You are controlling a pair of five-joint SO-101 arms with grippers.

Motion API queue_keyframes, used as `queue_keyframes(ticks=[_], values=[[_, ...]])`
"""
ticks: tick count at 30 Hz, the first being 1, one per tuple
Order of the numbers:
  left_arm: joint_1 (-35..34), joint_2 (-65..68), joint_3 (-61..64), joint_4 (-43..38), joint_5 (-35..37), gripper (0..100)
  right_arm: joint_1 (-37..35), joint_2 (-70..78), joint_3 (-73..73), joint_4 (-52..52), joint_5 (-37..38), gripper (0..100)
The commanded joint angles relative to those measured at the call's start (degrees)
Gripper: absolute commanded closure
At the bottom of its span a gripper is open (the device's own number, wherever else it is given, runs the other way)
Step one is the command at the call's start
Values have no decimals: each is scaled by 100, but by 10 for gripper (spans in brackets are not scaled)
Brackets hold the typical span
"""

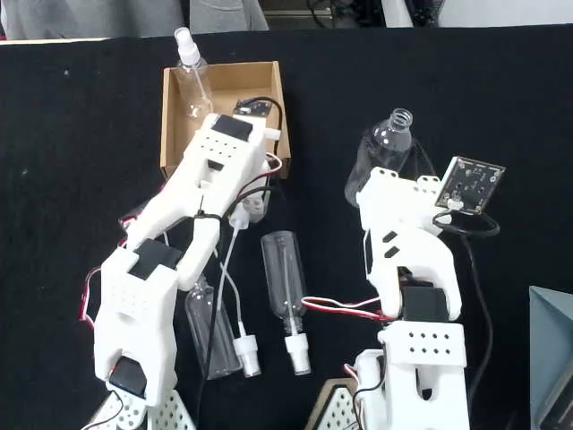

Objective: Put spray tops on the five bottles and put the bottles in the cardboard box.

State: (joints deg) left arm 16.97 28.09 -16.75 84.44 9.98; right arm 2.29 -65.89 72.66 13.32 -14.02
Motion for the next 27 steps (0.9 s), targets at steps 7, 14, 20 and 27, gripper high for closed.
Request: queue_keyframes(ticks=[7, 14, 20, 27], values=[[4, -888, -40, 202, -35, 888, 114, -242, -66, -176, 26, 987], [-4, -1626, 295, 202, -35, 888, 114, -242, -75, -176, 26, 987], [-4, -2040, 462, 211, -35, 888, 114, -242, -75, -176, 18, 987], [4, -2347, 585, 211, -26, 888, -176, -242, -48, -176, 53, 987]])
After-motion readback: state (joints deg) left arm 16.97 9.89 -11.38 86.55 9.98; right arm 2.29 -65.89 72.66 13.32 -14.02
